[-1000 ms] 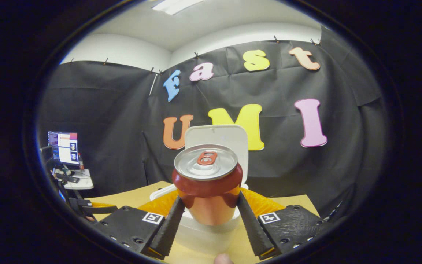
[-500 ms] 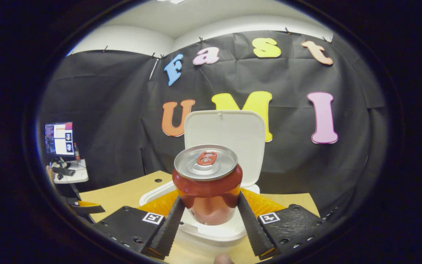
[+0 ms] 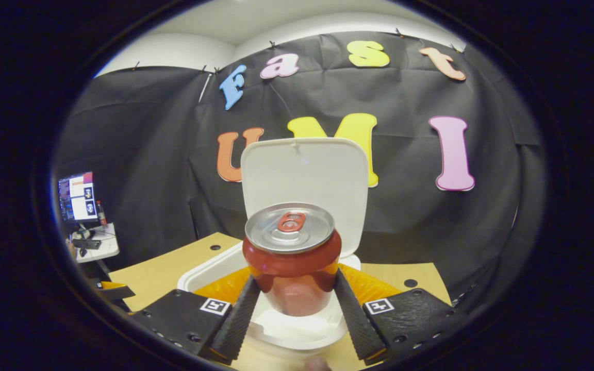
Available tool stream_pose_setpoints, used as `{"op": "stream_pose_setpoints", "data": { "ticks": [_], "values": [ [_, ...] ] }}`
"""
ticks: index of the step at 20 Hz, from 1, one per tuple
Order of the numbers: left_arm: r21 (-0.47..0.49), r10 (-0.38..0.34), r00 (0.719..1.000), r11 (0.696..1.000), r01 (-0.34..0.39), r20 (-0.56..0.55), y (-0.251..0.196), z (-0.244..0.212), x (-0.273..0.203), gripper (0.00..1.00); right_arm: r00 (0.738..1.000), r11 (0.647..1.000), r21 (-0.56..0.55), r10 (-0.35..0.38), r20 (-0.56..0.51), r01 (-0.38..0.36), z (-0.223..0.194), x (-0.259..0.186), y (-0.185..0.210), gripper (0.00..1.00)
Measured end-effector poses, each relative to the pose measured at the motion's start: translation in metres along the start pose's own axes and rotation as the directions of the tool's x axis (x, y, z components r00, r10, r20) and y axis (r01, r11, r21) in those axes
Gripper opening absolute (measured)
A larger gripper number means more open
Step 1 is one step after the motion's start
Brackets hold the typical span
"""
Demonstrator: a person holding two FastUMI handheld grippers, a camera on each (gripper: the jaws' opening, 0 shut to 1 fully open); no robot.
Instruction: Press the lid of the desktop garbage bin to open it, pick up the crumpled paper on the desktop and throw it into the bin, then pick up the pop can on the desktop and drop it into the bin, and finally close the garbage bin lid.
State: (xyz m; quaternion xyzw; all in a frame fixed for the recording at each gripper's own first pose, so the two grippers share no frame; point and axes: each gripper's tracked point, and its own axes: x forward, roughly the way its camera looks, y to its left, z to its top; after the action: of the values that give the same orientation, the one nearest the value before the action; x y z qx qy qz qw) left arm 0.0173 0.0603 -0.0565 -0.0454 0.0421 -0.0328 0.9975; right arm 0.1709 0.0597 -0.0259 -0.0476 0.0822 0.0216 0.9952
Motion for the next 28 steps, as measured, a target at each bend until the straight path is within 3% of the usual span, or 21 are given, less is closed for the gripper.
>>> {"op": "stream_pose_setpoints", "data": {
  "ticks": [4,7,15,18,22,28],
  "values": [
    [-0.002,-0.004,1.000,1.000,0.004,0.007,0.000,0.000,-0.001,1.00,1.000,1.000,-0.010,-0.016,0.006,0.016,0.001,0.000,0.001,0.83],
    [0.005,-0.004,1.000,1.000,0.004,0.008,0.000,0.000,0.000,1.00,0.999,1.000,-0.019,-0.016,0.031,0.017,0.007,-0.005,0.000,0.96],
    [-0.013,-0.024,1.000,1.000,0.024,0.003,-0.001,0.002,0.004,1.00,0.993,0.999,-0.021,-0.027,0.116,0.030,0.030,-0.027,0.000,0.95],
    [-0.013,-0.029,1.000,0.999,0.029,0.006,0.000,0.009,0.009,1.00,0.980,0.996,-0.026,-0.077,0.183,0.083,0.048,-0.034,-0.005,0.96],
    [-0.010,-0.040,0.999,0.999,0.040,0.022,-0.001,0.022,0.015,1.00,0.967,0.997,0.003,-0.075,0.244,0.077,0.070,-0.033,0.007,0.95],
    [-0.021,-0.064,0.997,0.998,0.065,0.047,-0.005,0.038,0.017,1.00,0.969,0.997,0.000,-0.077,0.233,0.079,0.099,-0.014,0.012,0.94]
  ]
}}
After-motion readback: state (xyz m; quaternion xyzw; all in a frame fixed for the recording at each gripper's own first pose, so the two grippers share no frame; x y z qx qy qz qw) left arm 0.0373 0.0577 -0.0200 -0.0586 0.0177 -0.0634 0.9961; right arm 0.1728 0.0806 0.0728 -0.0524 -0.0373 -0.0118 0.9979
